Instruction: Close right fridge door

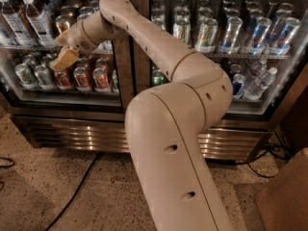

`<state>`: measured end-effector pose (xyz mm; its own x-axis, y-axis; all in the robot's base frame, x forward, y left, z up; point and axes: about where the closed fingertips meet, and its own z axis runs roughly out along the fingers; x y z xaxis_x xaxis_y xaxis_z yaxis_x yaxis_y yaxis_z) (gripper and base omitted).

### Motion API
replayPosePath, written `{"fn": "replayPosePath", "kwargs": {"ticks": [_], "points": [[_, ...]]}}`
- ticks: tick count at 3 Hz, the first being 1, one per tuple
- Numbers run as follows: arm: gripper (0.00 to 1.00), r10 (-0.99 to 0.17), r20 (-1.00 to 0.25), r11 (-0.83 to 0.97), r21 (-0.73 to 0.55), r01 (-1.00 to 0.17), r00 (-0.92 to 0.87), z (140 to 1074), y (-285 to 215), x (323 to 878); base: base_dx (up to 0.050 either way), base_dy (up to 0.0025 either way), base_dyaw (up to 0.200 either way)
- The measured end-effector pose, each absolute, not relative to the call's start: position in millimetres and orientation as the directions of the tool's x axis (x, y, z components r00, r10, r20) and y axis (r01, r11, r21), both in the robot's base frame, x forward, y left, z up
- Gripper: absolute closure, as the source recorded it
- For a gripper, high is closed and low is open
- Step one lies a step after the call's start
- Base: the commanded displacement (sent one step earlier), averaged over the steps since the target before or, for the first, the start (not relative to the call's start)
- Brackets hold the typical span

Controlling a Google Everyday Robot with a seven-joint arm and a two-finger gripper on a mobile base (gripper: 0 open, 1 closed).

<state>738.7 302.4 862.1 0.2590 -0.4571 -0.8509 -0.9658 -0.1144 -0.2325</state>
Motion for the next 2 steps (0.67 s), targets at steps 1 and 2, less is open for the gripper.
{"fn": "replayPosePath", "kwargs": {"ticks": [1, 2], "points": [[0.00, -0.457, -0.851, -0.123, -0.230, -0.965, 0.261, 853.8, 301.2, 724.2, 0.000, 0.00000, 0.000], [0.00, -0.394, -0.855, -0.063, -0.340, -0.938, 0.336, 893.5, 278.4, 698.5, 0.000, 0.00000, 0.000]]}}
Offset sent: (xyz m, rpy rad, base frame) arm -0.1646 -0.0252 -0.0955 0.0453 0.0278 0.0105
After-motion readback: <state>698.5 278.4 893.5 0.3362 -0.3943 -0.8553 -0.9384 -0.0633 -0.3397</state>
